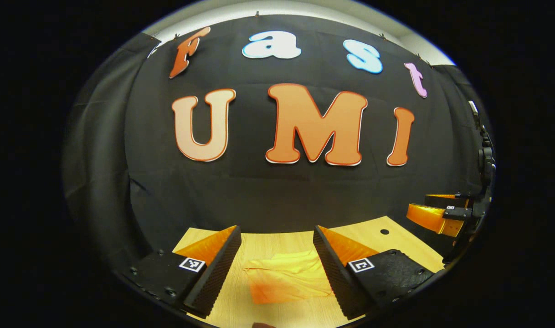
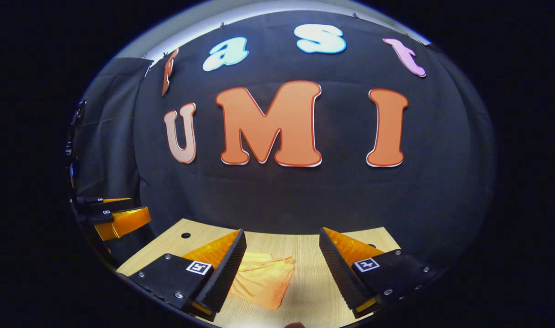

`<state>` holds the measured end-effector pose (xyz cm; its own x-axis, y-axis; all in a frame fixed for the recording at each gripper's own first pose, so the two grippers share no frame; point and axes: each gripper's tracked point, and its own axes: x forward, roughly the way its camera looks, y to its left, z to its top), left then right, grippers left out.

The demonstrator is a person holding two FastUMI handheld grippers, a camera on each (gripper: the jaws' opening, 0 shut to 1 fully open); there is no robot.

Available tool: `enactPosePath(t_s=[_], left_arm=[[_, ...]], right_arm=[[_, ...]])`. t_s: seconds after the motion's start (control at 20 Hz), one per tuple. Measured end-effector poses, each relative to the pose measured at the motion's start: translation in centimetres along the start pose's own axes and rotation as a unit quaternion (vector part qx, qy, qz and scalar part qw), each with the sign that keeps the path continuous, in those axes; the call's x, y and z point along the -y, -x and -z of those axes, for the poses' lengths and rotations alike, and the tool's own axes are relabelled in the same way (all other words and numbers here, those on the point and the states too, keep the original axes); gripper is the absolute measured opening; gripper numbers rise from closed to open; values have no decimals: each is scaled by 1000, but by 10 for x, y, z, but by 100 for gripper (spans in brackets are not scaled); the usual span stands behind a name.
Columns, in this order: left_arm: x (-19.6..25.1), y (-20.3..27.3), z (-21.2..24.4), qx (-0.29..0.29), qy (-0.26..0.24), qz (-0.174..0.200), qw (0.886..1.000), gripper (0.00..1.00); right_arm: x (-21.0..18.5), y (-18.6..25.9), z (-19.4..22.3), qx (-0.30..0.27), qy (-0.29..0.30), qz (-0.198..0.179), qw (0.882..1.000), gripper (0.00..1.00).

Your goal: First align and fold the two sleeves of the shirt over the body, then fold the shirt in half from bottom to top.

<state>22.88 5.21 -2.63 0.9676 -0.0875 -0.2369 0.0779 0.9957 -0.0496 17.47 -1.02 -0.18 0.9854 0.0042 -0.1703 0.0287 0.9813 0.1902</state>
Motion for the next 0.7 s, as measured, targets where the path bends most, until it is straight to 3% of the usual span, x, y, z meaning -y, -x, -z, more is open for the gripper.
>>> enactPosePath(t_s=[0.4,0.7], left_arm=[[45,84,-12,76,-3,-2,997,98],[69,129,16,100,-1,4,995,96]], right_arm=[[4,90,-5,72,25,5,997,98],[-2,132,4,107,40,-15,993,98]])
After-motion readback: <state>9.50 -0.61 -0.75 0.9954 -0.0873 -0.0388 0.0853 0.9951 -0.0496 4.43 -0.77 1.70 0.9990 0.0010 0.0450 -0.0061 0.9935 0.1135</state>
